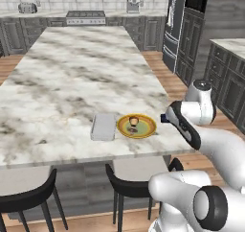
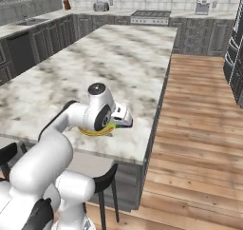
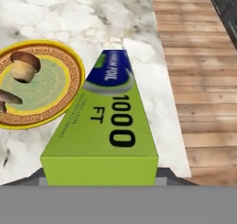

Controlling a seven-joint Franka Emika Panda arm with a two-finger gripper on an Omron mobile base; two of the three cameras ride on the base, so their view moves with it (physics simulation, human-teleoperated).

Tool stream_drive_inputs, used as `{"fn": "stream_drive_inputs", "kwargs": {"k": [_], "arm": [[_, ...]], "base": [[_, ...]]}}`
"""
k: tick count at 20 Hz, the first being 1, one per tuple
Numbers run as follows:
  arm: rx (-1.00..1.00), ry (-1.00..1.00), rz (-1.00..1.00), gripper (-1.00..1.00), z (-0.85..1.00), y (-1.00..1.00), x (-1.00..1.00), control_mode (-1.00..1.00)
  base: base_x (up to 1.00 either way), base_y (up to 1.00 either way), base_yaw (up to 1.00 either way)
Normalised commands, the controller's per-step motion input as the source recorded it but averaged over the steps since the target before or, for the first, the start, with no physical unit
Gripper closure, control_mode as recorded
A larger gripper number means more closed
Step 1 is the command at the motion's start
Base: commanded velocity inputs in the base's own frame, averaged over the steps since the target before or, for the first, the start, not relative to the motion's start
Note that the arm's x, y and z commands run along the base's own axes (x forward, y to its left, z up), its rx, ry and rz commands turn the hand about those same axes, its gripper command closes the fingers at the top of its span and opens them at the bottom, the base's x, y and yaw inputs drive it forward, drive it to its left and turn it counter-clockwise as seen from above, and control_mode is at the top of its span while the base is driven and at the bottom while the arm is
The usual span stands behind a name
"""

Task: Retrieve the tupperware and aluminum foil from the cabinet and place them on the dining counter near the plate with mushrooms to prepare for storing leftovers.

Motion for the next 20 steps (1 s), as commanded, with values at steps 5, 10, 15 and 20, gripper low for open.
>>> {"fn": "stream_drive_inputs", "kwargs": {"k": [5,10,15,20], "arm": [[0.0,0.0,0.05,1.0,-0.79,0.01,0.47,-1.0],[0.0,0.0,0.05,1.0,-0.67,0.0,0.46,-1.0],[0.0,0.0,0.02,-1.0,0.03,0.02,0.17,-1.0],[0.0,0.0,0.0,-1.0,1.0,-0.01,0.0,-1.0]], "base": [[0.0,0.0,0.0],[0.0,0.0,0.0],[0.0,0.0,0.0],[0.0,0.0,0.0]]}}
